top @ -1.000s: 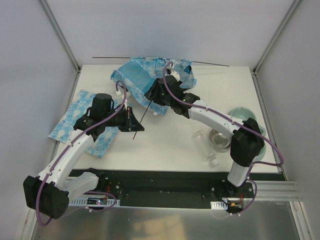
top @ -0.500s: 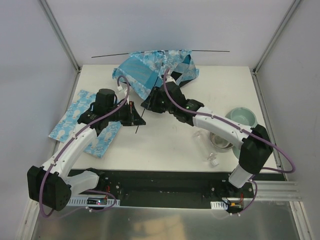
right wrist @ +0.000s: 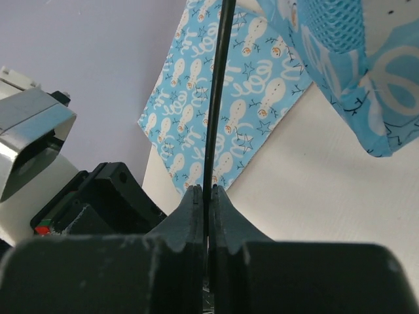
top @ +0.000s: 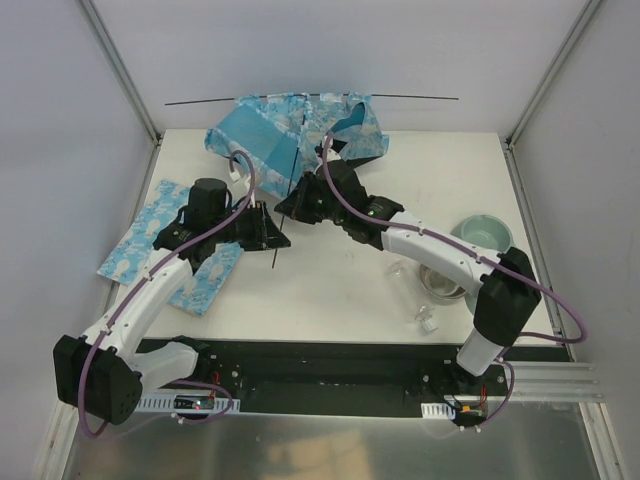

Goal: Set up the pet tent

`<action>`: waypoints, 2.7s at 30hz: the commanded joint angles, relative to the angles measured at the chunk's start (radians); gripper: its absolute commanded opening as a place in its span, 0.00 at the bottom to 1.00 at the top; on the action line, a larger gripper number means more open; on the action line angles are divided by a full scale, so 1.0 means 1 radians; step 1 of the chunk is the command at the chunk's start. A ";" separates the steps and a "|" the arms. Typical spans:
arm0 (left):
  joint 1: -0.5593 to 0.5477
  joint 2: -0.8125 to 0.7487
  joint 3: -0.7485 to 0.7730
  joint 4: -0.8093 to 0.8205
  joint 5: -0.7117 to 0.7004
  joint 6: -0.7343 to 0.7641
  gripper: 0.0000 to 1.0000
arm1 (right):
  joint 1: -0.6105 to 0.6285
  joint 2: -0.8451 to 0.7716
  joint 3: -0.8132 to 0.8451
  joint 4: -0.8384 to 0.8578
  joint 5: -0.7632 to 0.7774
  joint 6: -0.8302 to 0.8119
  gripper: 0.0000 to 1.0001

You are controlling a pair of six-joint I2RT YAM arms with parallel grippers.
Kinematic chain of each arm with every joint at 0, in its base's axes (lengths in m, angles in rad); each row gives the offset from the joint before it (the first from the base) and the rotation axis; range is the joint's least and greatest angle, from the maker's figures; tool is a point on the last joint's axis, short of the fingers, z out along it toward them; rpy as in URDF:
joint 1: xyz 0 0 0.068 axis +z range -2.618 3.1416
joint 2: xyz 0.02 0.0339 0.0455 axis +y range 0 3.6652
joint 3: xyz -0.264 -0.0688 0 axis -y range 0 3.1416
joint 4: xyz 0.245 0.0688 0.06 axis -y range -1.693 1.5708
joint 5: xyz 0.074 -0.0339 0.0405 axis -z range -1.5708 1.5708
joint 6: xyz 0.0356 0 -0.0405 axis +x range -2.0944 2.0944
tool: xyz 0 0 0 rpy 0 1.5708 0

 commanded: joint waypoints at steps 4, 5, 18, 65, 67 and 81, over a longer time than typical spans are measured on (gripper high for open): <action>0.020 -0.155 -0.122 0.035 -0.101 -0.051 0.27 | 0.006 0.046 0.092 -0.037 0.063 -0.022 0.00; 0.020 -0.171 -0.135 0.035 -0.102 -0.056 0.30 | 0.004 0.048 0.093 -0.041 0.067 -0.017 0.00; 0.022 -0.215 -0.214 0.016 -0.004 -0.056 0.14 | 0.006 0.065 0.130 -0.052 0.076 0.003 0.00; 0.022 -0.037 0.029 0.022 -0.219 -0.061 0.00 | 0.097 0.031 0.072 -0.195 0.139 -0.128 0.34; 0.022 -0.034 0.029 0.028 -0.213 -0.062 0.00 | 0.095 0.034 0.076 -0.193 0.141 -0.128 0.32; 0.080 -0.077 0.068 0.027 -0.133 -0.068 0.28 | 0.063 0.063 0.159 -0.209 0.129 -0.085 0.00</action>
